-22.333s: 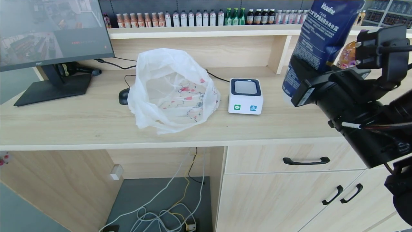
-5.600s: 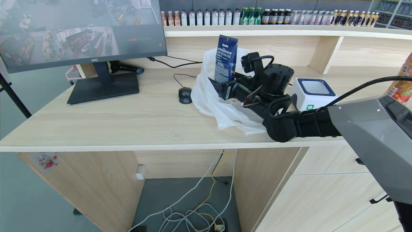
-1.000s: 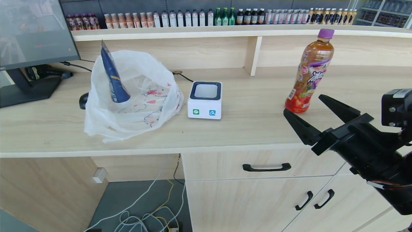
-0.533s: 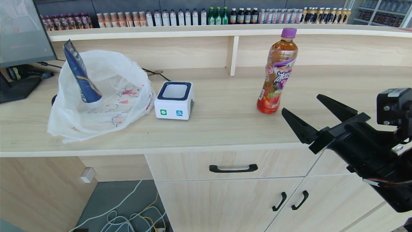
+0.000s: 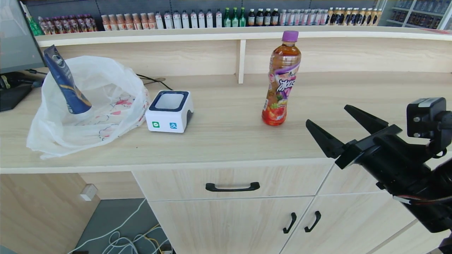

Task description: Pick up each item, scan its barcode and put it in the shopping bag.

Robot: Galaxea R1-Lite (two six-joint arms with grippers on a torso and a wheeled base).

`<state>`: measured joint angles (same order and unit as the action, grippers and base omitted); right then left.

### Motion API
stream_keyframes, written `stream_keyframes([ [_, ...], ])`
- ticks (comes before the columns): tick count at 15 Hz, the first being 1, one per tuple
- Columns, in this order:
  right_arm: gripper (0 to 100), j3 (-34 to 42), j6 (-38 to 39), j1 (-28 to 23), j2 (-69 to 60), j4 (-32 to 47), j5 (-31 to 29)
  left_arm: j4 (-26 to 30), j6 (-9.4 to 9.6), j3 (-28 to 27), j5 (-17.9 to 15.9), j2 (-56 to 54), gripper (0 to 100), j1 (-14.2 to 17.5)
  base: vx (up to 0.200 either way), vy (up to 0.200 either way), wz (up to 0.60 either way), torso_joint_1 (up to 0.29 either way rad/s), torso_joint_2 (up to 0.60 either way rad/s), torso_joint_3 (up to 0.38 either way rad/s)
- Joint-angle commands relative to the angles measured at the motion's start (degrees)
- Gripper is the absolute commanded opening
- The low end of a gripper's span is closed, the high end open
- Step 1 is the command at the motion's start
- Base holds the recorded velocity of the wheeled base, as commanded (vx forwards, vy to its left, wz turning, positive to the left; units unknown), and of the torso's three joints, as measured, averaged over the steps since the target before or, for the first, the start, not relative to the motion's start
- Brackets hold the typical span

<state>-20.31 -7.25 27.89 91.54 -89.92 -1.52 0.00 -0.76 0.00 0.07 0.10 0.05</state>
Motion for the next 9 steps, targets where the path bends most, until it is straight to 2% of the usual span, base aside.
stream_keyframes([
  [1, 100, 0.01, 0.05, 2.61, 0.13, -0.08, -2.34, 0.00, -0.04, 0.00, 0.01, -0.01, 100, 0.04, 0.000, 0.000, 0.00, 0.000, 0.00, 0.000],
  [3, 100, -0.52, 0.40, 3.05, 0.39, -0.08, -5.07, 0.00, -0.04, 0.00, 0.01, -0.01, 100, 0.04, 0.000, 0.000, 0.00, 0.000, 0.00, 0.000],
  [6, 100, -1.75, 0.13, 3.13, 1.10, 0.97, -5.60, 0.00, -0.04, 0.00, 0.01, -0.01, 100, 0.04, 0.000, 0.000, 0.00, 0.000, 0.00, 0.000],
  [9, 100, -10.63, 0.66, 3.66, 1.27, 10.38, -7.97, 0.00, -0.04, 0.00, 0.01, -0.01, 100, 0.04, 0.000, 0.000, 0.00, 0.000, 0.00, 0.000],
])
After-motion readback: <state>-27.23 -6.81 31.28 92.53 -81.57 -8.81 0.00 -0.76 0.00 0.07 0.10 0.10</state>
